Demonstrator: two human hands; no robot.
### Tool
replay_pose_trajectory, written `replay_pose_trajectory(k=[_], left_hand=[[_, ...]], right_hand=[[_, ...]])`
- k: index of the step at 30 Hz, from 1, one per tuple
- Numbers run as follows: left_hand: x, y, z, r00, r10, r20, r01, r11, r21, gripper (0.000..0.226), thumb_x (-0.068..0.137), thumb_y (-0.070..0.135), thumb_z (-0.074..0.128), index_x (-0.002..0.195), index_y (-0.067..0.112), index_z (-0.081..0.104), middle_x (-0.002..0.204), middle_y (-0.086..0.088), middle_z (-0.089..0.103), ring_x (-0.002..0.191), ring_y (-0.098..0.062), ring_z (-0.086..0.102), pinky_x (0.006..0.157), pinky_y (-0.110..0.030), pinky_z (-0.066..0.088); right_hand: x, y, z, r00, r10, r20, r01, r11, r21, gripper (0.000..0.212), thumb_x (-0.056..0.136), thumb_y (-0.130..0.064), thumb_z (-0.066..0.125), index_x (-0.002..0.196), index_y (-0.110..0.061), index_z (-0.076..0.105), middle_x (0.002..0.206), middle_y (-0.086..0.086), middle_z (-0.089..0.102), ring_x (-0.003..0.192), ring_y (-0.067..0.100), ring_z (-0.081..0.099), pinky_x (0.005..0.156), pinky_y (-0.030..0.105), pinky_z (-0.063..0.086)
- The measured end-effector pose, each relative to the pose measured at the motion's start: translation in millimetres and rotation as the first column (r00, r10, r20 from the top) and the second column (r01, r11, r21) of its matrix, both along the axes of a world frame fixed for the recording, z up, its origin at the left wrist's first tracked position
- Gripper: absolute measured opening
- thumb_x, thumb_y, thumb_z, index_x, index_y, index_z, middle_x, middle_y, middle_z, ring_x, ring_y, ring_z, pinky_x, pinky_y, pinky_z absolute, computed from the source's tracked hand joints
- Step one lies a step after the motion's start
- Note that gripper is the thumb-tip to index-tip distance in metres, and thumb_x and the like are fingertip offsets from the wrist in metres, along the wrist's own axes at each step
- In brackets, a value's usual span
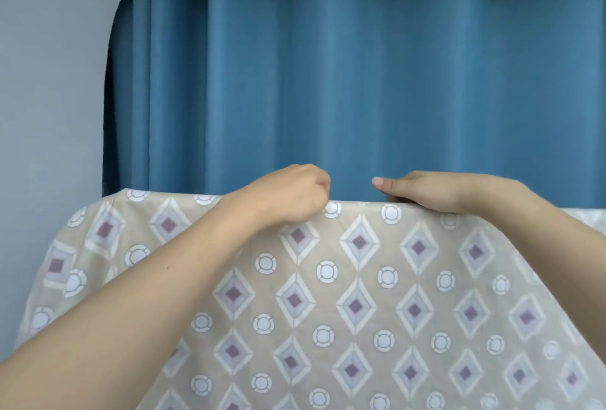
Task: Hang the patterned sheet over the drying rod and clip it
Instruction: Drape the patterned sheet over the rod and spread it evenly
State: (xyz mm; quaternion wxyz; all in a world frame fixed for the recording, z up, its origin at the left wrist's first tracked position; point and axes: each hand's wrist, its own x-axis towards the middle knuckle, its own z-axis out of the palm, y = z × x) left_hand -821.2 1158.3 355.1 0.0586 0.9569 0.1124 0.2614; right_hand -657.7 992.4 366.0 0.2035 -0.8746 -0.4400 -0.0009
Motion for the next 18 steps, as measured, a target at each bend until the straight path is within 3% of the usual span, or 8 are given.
replay_pose_trajectory(k=[2,4,8,11,15,18], left_hand=[[4,-3,1,0.999,-0.028,0.015,0.029,0.996,-0.079,0.026,0.096,0.029,0.046,0.081,0.009,0.054,0.081,-0.001,0.057,0.072,-0.019,0.049,0.066,-0.033,0.038],[12,-14,1,0.998,-0.063,0.029,0.066,0.990,-0.125,0.029,0.096,0.039,0.050,0.081,0.015,0.055,0.080,0.005,0.058,0.073,-0.016,0.052,0.068,-0.034,0.042],[43,-53,-3,0.992,-0.120,0.024,0.122,0.991,-0.061,0.025,0.091,0.049,0.054,0.088,0.024,0.055,0.089,0.007,0.063,0.078,-0.016,0.060,0.070,-0.038,0.052],[70,-84,-6,0.990,-0.144,0.011,0.143,0.989,0.033,0.020,0.095,0.045,0.051,0.091,0.025,0.055,0.088,0.009,0.061,0.077,-0.015,0.058,0.061,-0.035,0.054],[98,-112,-2,0.985,-0.170,-0.008,0.170,0.985,0.010,0.018,0.100,0.020,0.040,0.092,0.015,0.056,0.085,0.012,0.055,0.078,-0.014,0.050,0.066,-0.028,0.039],[115,-134,-5,0.987,-0.144,-0.075,0.144,0.990,-0.014,0.024,0.102,0.031,0.039,0.094,0.014,0.054,0.092,0.007,0.054,0.080,-0.015,0.049,0.068,-0.030,0.038]], right_hand=[[16,-21,-4,1.000,0.006,0.012,-0.007,0.999,0.039,0.073,0.083,-0.080,0.032,0.075,-0.017,0.069,0.081,0.005,0.073,0.079,0.021,0.070,0.088,0.034,0.049],[33,-43,-10,0.995,-0.030,0.095,0.020,0.995,0.102,0.068,0.081,-0.081,0.032,0.074,-0.022,0.065,0.077,-0.005,0.069,0.078,0.015,0.066,0.083,0.033,0.049],[69,-88,-27,0.943,-0.083,0.322,0.001,0.969,0.248,0.067,0.079,-0.080,0.021,0.071,-0.021,0.051,0.068,-0.006,0.059,0.070,0.017,0.059,0.073,0.036,0.049],[92,-120,-41,0.866,-0.128,0.483,-0.008,0.963,0.270,0.056,0.083,-0.074,0.015,0.073,-0.028,0.045,0.071,-0.009,0.055,0.073,0.013,0.055,0.065,0.034,0.042],[114,-150,-54,0.781,-0.192,0.595,-0.001,0.951,0.309,0.059,0.091,-0.071,0.008,0.071,-0.027,0.040,0.069,-0.009,0.053,0.065,0.012,0.054,0.060,0.033,0.039],[120,-159,-61,0.784,-0.204,0.587,-0.019,0.936,0.351,0.051,0.099,-0.058,0.015,0.070,-0.023,0.038,0.063,-0.005,0.054,0.051,0.009,0.054,0.059,0.033,0.042]])
